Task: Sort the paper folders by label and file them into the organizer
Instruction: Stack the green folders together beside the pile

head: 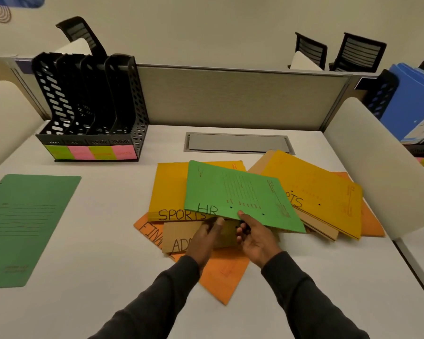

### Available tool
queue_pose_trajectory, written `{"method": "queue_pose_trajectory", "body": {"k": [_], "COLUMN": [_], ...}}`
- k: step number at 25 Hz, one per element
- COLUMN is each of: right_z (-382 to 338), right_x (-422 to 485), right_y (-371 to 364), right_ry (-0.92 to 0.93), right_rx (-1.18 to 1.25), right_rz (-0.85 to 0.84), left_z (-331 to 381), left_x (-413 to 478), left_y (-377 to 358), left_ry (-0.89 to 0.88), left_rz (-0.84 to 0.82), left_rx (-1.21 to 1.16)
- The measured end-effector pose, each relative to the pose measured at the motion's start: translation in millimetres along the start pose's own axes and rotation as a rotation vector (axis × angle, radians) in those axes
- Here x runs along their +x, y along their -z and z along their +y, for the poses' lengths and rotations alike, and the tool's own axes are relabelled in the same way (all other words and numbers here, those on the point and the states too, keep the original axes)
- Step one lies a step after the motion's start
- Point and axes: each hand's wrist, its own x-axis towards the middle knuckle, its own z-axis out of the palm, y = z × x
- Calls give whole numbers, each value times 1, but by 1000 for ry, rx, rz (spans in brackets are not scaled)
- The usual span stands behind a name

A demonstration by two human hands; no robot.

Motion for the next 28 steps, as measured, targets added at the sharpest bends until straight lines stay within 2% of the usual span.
{"method": "queue_pose_trajectory", "body": {"k": [2,4,7,9,12,15,17,19,21,23,24,28], "right_z": [18,36,53,56,50,41,36,37,46,66,80,130], "right_x": [-23,-45,-75,-88,-93,-71,-49,-33,-24,-18,-14,-9], "right_y": [-23,-42,-66,-81,-109,-132,-141,-151,-165,-181,-190,-231], "right_ry": [-38,-99,-200,-124,321,870,1045,954,637,302,214,200], "right_rx": [-34,-72,-241,-417,-705,-1054,-1261,-1287,-1126,-863,-762,-569], "right_rz": [-64,-134,-313,-420,-365,-101,42,18,-115,-308,-368,-385], "left_z": [14,21,25,29,36,44,47,47,46,43,40,11], "left_x": [2,3,5,5,0,-4,-6,-10,-15,-18,-19,-24], "left_y": [11,31,71,106,161,214,249,284,317,346,361,411], "left_ry": [176,275,266,194,58,-17,-36,-14,5,12,15,95], "left_rz": [64,124,243,297,305,321,324,315,297,305,322,383], "left_rx": [-290,-426,-593,-632,-612,-648,-636,-609,-583,-557,-539,-399]}}
